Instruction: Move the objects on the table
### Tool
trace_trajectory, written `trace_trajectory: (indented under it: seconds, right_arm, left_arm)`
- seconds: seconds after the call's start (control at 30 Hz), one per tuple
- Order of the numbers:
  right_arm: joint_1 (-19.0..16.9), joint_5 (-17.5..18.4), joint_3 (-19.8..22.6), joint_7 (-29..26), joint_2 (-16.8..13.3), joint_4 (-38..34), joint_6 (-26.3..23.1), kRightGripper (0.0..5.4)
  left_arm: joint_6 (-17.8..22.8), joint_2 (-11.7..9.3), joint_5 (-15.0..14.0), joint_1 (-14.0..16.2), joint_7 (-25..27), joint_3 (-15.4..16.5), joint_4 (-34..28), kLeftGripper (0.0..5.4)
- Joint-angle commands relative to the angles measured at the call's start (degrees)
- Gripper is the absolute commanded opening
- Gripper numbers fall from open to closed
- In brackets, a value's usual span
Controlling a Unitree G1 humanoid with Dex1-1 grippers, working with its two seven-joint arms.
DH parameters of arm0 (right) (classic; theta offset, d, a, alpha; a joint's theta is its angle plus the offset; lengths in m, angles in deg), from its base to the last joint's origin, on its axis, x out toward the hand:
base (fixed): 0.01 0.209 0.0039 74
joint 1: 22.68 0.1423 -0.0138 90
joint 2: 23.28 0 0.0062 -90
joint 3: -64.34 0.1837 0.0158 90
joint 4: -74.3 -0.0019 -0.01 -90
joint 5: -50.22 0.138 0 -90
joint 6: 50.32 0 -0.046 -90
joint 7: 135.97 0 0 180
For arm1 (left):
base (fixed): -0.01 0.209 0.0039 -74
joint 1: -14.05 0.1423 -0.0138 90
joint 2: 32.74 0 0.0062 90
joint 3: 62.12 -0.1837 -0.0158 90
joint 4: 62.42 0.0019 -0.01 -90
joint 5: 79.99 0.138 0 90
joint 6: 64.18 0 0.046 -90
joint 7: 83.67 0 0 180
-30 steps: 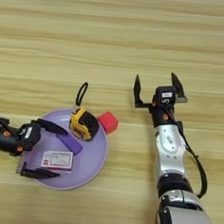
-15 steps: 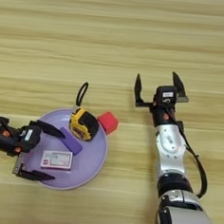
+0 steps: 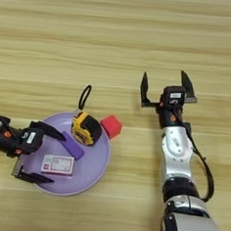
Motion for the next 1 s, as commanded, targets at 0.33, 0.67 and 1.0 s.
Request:
trace_trajectory:
  seconds: [0.33, 0.67, 1.0]
  right_arm:
    - [-0.22, 0.22, 0.09, 0.46, 0.19, -1.02, 0.01, 5.4]
    - [-0.43, 0.12, -0.07, 0.73, 0.56, -2.0, -0.32, 5.4]
    - [-0.24, -0.13, -0.34, 1.25, 0.93, -2.27, -0.66, 5.4]
  left_arm:
    - [1.46, -2.23, 3.63, -2.56, 2.14, -2.44, -0.05, 4.88]
    - [3.73, -3.07, 4.89, -3.76, 4.44, -4.73, -0.02, 3.86]
    - [2.97, -2.91, 5.74, -4.68, 5.04, -4.81, 1.24, 2.8]
